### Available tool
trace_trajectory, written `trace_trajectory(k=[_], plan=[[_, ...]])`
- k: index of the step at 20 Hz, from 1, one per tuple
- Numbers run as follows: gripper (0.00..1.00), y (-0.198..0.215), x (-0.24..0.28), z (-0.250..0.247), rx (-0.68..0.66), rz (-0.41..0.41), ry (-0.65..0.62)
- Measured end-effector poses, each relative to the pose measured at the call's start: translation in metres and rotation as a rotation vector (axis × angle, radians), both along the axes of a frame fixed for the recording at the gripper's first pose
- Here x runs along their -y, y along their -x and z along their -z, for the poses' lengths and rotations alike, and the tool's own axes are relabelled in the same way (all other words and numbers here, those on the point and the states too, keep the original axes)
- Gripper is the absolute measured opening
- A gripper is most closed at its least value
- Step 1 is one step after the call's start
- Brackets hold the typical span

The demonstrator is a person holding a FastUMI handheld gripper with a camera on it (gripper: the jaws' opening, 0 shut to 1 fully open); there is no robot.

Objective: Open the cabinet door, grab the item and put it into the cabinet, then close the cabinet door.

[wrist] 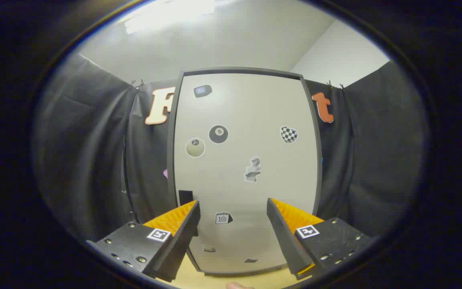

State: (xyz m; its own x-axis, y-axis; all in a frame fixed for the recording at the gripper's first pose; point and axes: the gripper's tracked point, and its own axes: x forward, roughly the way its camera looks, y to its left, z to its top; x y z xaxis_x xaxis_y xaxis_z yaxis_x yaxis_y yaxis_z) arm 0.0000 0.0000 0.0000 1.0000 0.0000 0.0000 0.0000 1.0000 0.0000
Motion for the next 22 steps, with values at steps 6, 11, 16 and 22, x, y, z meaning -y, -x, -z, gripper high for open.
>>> trace_trajectory(k=[6, 11, 16, 22], plan=[[0.98, -0.003, -0.02, 0.001, -0.014, -0.01, -0.027], [0.98, -0.02, -0.041, 0.012, -0.041, -0.033, -0.024], [0.98, -0.038, -0.063, 0.026, -0.069, -0.055, -0.011], [0.83, -0.07, -0.083, 0.048, -0.099, -0.051, 0.01]])
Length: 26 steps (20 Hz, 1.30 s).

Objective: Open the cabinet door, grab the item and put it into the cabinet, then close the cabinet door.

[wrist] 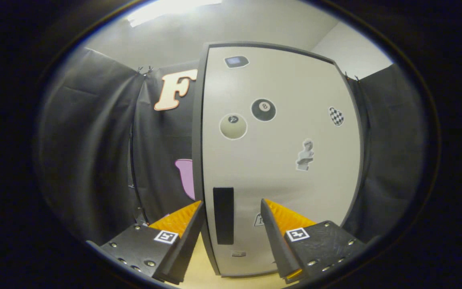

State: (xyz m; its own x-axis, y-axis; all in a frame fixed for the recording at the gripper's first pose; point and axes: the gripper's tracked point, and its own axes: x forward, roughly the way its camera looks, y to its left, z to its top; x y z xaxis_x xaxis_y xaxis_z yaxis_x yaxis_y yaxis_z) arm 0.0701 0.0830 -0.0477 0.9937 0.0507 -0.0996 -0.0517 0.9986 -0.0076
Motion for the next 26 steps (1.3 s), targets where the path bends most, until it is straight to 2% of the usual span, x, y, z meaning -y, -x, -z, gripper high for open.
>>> trace_trajectory(k=[3, 5, 7, 10, 11, 13, 14, 20, 26], plan=[[0.62, -0.017, -0.004, 0.011, -0.017, 0.006, 0.01], [0.62, -0.028, -0.009, 0.022, -0.047, -0.004, 0.012], [0.33, -0.032, -0.012, 0.023, -0.034, 0.018, 0.005], [0.34, -0.036, -0.012, 0.034, -0.062, 0.033, 0.047], [0.27, -0.037, -0.013, 0.03, -0.041, 0.038, 0.039], [0.27, -0.039, -0.012, 0.033, -0.043, 0.044, 0.032], [0.16, -0.038, -0.012, 0.032, -0.046, 0.039, 0.033], [0.17, -0.026, -0.009, 0.031, -0.039, 0.028, 0.048], [0.16, 0.013, 0.007, 0.022, -0.023, 0.063, 0.059]])
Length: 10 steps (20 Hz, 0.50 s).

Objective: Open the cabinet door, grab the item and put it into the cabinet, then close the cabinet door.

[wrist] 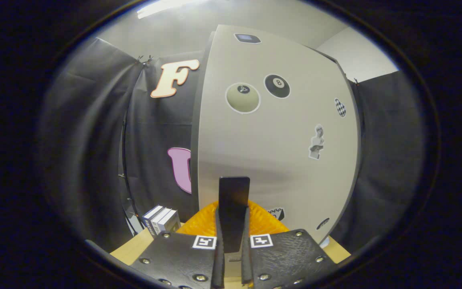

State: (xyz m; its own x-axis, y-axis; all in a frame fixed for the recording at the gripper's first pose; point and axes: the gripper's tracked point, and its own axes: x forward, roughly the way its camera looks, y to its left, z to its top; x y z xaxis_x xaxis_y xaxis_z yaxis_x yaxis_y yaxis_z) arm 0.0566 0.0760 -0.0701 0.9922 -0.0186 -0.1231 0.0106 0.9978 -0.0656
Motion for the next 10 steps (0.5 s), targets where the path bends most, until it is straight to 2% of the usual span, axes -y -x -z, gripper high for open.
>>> trace_trajectory(k=[10], plan=[[0.16, 0.067, 0.038, -0.013, -0.002, 0.071, 0.002]])
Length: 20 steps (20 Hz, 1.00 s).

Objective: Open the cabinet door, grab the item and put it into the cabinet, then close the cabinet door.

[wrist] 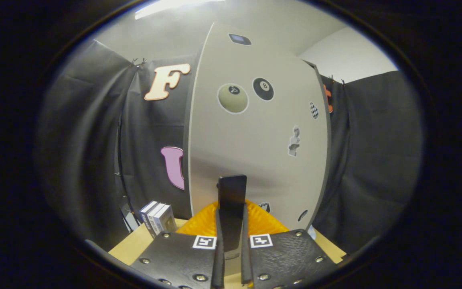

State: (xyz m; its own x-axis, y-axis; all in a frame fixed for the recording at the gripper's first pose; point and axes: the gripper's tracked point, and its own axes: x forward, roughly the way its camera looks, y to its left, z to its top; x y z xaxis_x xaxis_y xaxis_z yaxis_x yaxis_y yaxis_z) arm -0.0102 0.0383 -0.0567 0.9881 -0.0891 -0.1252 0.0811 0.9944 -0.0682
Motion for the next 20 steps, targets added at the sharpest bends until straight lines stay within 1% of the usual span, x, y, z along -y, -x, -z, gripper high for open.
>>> trace_trajectory(k=[5, 8, 14, 20], plan=[[0.16, 0.032, 0.026, -0.004, -0.01, 0.056, -0.018], [0.16, 0.05, 0.042, -0.007, -0.012, 0.095, -0.009], [0.16, 0.076, 0.073, -0.012, -0.025, 0.173, -0.013], [0.15, 0.096, 0.103, -0.015, -0.035, 0.232, -0.005]])
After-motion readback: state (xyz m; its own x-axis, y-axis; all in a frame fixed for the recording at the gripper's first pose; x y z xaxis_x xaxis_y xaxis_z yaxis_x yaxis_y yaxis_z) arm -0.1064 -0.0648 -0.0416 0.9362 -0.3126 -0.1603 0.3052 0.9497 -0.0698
